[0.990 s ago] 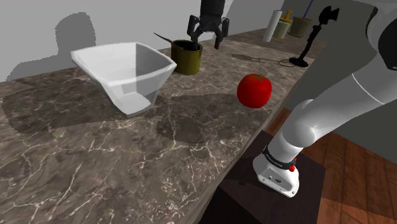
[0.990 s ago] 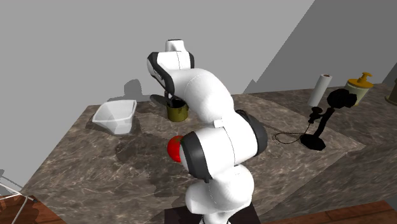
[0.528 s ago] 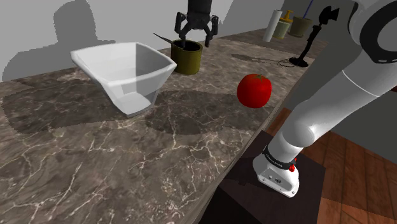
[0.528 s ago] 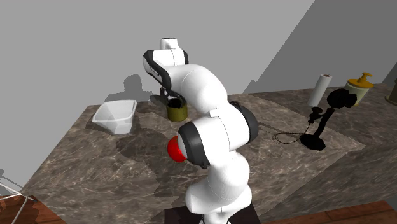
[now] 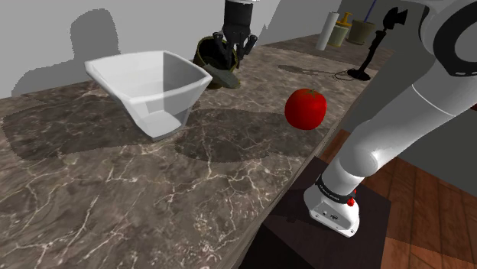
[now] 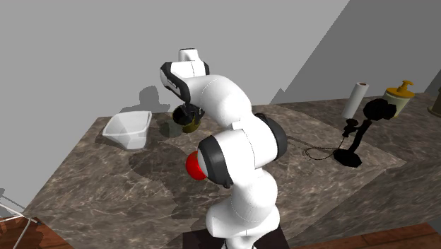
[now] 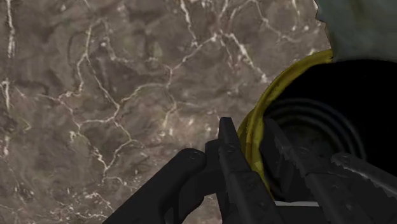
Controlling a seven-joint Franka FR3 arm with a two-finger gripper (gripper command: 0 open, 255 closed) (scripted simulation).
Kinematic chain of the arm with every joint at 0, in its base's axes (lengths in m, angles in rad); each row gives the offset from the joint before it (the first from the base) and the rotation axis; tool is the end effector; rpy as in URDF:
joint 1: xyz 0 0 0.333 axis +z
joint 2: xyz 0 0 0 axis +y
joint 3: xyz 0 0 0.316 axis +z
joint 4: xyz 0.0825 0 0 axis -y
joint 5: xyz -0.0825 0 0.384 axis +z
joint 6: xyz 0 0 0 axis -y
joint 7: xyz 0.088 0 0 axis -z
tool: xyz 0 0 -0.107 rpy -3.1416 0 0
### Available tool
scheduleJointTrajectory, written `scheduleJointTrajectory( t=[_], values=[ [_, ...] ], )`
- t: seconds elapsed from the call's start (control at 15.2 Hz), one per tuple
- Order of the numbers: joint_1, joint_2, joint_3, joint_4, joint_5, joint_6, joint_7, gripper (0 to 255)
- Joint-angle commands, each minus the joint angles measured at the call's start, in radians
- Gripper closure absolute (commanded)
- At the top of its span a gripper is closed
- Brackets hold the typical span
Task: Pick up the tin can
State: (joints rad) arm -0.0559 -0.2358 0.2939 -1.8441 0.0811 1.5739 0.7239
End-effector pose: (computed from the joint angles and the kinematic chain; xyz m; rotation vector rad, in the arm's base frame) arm 0.4613 0.1365 0.6121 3.0362 -0.7706 -0.0709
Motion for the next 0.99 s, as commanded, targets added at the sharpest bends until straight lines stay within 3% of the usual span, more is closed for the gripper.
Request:
scheduleJointTrajectory(
  t=[0.0,0.4,0.92],
  values=[
    [0.0,0.001,0.0,-0.003,0.0,0.0,0.0,255],
    [0.001,-0.001,0.002,-0.01,0.001,0.005,0.002,255],
    [-0.001,0.028,0.002,0.129,-0.007,-0.106,0.01,255]
  ],
)
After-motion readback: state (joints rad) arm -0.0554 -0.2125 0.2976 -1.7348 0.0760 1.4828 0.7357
